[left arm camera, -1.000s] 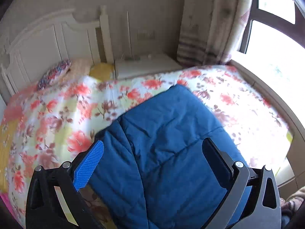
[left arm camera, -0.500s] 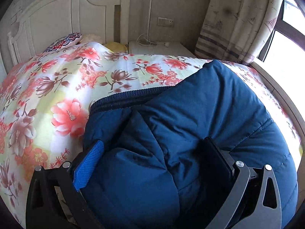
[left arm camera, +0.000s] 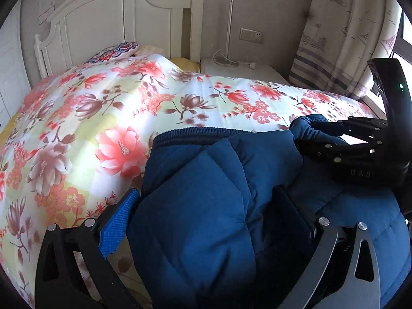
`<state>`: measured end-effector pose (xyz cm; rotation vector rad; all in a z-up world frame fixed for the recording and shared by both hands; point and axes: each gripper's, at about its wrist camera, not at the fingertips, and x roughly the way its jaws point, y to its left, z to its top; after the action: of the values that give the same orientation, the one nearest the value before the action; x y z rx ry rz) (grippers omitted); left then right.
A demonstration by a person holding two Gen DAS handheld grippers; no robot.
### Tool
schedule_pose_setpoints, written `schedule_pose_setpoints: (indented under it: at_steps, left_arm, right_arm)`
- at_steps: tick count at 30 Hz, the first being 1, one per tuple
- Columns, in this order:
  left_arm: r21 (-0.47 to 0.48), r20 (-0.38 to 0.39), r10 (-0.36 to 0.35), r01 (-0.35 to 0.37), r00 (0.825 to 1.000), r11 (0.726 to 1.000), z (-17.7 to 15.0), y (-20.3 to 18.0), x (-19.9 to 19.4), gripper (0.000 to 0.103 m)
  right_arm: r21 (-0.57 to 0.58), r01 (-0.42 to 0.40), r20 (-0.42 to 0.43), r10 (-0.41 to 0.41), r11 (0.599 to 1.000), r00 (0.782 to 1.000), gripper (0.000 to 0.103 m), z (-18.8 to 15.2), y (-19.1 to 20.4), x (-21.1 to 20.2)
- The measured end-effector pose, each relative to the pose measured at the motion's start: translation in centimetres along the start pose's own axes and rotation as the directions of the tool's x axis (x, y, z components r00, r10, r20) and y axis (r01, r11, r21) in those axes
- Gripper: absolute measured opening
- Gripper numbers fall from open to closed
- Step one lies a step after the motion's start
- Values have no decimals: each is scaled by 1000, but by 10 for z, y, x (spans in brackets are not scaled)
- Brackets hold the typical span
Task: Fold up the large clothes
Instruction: 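Grasp the jacket's ribbed hem with both grippers and bring them together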
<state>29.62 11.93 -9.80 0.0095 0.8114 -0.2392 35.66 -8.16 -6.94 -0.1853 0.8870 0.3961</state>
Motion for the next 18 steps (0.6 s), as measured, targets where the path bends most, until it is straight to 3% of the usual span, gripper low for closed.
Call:
schedule_pose_setpoints:
  at_steps: [4, 9, 12, 14, 16, 18]
  left_arm:
    - [-25, -34, -33, 32, 999, 999, 1, 6, 8, 99]
    - [-11, -15, 17, -17, 1000, 1000, -1, 1, 4, 99]
    - [-15, -2, 22, -22, 1000, 1000, -2, 2, 0, 99]
    - [-33, -2, 6, -6, 1000, 999, -2, 6, 1, 99]
    - [-51, -6, -15, 14, 1000, 999, -1, 11, 2, 99]
    - [-58, -6, -24, 24, 1000, 998, -2, 12, 2, 99]
  right_arm:
    - [-74, 55, -28, -57, 996, 998, 56, -3, 12, 0]
    - [-92, 87, -21, -90, 992, 996, 58, 2, 24, 4]
    - [-159, 128, -95, -144, 979, 985, 57, 15, 37, -14]
    - [-163, 120, -33, -127, 979, 991, 56, 26, 45, -39]
    - [-122, 53, 47, -48, 991, 998, 55, 31, 45, -64]
    - [-106, 37, 63, -31, 994, 998, 55, 28, 43, -67]
